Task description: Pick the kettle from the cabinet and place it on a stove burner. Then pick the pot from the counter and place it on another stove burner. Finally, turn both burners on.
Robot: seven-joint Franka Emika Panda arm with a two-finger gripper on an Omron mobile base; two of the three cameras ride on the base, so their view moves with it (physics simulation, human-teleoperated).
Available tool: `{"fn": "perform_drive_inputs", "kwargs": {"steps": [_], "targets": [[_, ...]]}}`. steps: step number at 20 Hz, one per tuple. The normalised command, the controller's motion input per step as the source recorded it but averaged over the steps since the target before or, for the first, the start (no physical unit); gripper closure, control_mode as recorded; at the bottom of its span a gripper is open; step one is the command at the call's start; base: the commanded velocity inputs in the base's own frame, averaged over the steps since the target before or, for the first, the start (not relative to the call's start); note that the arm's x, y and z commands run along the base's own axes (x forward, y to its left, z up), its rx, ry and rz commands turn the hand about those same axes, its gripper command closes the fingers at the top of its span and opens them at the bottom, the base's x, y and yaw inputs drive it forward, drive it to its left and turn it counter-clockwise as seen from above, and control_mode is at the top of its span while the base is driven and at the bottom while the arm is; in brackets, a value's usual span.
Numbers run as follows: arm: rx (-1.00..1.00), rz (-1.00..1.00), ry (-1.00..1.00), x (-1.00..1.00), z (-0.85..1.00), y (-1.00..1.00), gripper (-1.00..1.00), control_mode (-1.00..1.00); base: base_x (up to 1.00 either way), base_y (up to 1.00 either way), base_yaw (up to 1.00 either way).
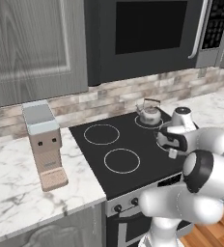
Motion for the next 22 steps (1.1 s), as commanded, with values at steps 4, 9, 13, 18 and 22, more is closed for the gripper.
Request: {"fn": "perform_drive_inputs", "kwargs": {"steps": [4, 9, 13, 18, 22], "targets": [[0.0, 0.0, 0.0, 0.22, -0.15, -0.08, 1.0, -1.0, 0.0, 0.0, 0.0], [0.0, 0.0, 0.0, 0.23, -0.07, -0.07, 1.0, -1.0, 0.0, 0.0, 0.0], [0.0, 0.0, 0.0, 0.27, -0.06, -0.01, 1.0, -1.0, 0.0, 0.0, 0.0], [0.0, 0.0, 0.0, 0.22, -0.1, -0.03, 1.0, -1.0, 0.0, 0.0, 0.0], [0.0, 0.0, 0.0, 0.16, -0.13, -0.09, 1.0, -1.0, 0.0, 0.0, 0.0]]}}
